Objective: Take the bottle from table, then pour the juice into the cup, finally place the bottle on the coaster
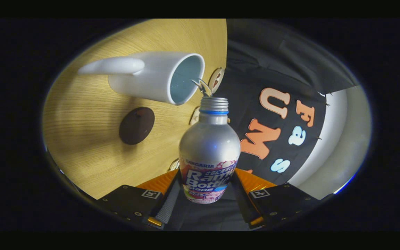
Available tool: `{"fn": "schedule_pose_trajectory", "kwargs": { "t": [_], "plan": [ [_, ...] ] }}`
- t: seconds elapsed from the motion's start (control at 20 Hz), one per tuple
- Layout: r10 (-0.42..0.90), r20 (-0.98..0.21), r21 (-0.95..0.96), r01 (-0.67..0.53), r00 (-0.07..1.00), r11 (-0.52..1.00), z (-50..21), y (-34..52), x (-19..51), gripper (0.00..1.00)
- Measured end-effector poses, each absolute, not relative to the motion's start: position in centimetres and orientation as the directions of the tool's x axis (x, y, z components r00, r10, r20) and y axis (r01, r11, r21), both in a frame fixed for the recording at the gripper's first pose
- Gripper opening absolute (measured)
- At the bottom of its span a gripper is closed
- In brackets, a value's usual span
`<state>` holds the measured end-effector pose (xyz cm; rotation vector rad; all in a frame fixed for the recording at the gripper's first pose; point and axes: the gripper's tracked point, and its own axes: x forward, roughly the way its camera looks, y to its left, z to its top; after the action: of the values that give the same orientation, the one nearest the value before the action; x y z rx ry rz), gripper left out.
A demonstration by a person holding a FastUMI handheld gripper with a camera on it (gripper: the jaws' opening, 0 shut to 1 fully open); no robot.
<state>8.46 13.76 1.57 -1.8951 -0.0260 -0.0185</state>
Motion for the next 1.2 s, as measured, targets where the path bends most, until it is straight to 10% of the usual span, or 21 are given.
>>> {"fn": "schedule_pose_trajectory", "kwargs": {
  "t": [1.2],
  "plan": [
    [0.013, 0.034, -0.895, 0.036, 0.999, -0.444, 3.4, 14.7, 8.9, 0.78]
  ]
}}
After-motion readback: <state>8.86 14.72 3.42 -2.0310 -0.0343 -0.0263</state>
